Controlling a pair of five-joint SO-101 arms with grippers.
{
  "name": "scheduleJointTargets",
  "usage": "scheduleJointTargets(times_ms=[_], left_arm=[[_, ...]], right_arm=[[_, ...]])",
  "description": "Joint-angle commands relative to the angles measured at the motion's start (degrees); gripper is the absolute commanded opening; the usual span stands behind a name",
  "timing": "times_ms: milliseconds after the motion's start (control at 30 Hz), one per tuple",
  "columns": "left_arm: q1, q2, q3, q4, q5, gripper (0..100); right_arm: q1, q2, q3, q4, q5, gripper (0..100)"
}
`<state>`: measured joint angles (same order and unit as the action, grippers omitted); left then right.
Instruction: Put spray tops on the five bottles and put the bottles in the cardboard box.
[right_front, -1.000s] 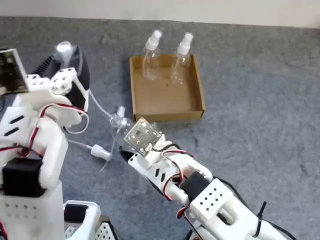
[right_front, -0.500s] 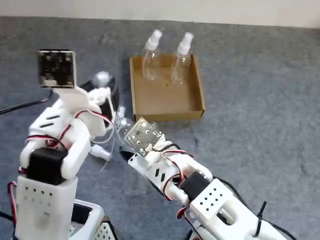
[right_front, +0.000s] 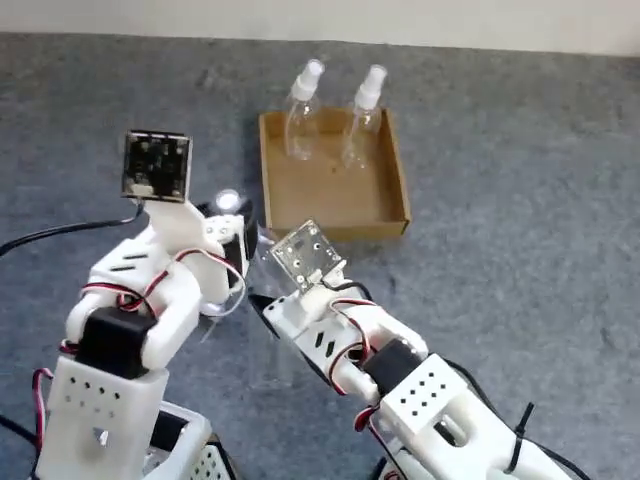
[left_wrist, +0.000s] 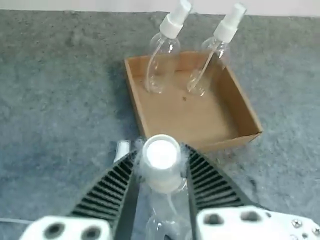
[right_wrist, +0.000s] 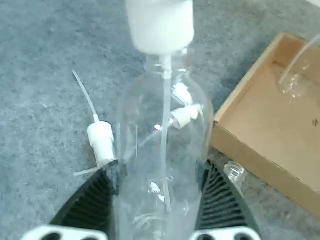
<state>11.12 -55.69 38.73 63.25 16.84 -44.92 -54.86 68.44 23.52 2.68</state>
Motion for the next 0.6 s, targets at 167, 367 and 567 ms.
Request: scheduleJointTargets(times_ms=[167,367,567], left_arm=[[1.5,0.3,3.6,0.5,0.3,0],[1.4,0.3,3.6,0.5,0.3,0],[1.5,0.3,3.6,0.5,0.2,1]], right_arm=[[1.5,-1.8,-6.3,-1.5,-1.1,0.5],[1.4,-1.8,-7.8,-1.5,-1.1,0.5],[1.3,-1.8,-9.6,-1.5,-1.1,0.5]])
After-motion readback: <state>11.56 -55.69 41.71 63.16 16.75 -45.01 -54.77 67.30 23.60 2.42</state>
